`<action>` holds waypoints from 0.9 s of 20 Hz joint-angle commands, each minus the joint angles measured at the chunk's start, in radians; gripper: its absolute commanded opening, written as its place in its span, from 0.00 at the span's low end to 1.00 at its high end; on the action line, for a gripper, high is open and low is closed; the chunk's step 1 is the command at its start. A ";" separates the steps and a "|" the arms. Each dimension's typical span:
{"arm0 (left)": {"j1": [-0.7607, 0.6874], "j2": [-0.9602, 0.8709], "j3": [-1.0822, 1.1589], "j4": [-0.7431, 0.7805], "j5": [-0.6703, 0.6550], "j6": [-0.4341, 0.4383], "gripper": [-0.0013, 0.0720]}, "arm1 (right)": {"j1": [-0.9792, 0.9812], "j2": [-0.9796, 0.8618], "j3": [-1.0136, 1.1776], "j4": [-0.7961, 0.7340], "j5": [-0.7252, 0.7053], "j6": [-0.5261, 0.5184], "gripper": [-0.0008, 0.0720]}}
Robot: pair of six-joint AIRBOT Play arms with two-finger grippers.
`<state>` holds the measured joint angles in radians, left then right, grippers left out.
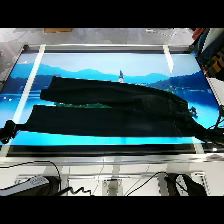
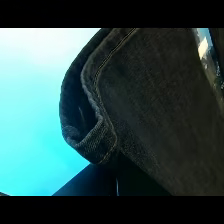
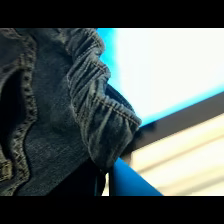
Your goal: Fold the clothes and pants, and hang the long-sleeved shirts on hangers.
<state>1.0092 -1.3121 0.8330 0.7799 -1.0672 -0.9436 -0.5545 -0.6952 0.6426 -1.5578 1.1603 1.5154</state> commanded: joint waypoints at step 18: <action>-0.575 -0.267 0.507 0.126 0.452 -0.480 0.06 | 0.000 0.103 0.202 -0.135 0.165 0.274 0.05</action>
<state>0.5171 -1.4551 1.1809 0.7532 -0.6239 -1.2514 -0.5545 -0.5323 0.7872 -1.6440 1.2499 1.7855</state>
